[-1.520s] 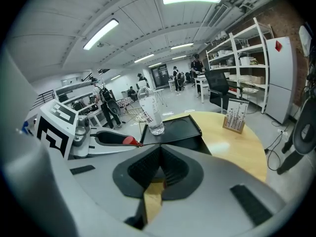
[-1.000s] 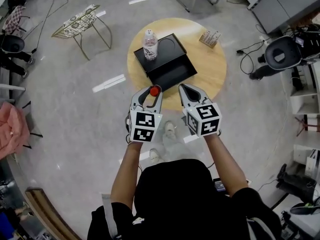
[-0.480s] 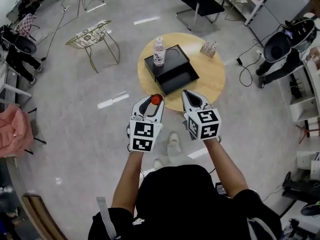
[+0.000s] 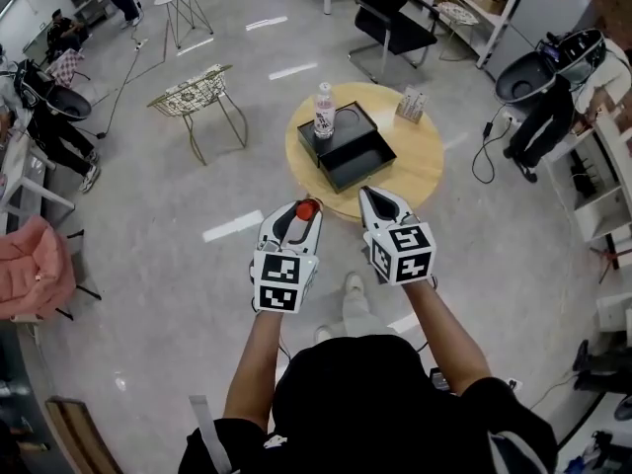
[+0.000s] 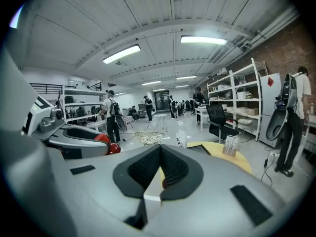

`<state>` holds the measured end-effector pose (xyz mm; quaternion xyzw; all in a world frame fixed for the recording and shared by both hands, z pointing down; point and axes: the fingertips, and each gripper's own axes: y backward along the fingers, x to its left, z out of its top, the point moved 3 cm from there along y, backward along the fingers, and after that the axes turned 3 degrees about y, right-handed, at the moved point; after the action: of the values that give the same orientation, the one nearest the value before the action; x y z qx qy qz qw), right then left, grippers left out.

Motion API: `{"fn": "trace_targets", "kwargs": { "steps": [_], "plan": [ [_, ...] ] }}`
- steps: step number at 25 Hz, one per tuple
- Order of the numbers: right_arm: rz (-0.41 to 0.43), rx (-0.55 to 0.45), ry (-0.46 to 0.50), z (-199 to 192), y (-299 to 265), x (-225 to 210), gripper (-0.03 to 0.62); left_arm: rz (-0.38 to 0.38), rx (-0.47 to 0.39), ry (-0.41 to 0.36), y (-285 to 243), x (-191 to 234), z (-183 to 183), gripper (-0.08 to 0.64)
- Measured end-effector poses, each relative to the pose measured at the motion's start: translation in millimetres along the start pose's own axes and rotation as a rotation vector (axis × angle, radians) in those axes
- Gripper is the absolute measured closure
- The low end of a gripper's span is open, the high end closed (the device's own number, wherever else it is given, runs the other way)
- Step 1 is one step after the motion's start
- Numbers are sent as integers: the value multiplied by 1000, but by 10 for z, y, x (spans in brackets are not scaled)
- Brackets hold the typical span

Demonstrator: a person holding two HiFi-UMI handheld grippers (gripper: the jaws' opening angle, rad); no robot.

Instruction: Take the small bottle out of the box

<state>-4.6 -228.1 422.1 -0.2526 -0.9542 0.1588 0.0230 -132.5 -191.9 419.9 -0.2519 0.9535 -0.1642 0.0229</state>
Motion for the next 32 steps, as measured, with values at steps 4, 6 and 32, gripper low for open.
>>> {"fn": "trace_targets", "kwargs": {
  "steps": [4,6,32],
  "plan": [
    [-11,-21,8,4,192,209,594,-15,-19,-1,280,-73,17,413],
    [-20,-32,1,8,286,299,594,-23,-28,-8,398,-109,19,413],
    [17,-69,46,-67,1407,64,594,-30,-83,-15,779,-1354,246,413]
  ]
}}
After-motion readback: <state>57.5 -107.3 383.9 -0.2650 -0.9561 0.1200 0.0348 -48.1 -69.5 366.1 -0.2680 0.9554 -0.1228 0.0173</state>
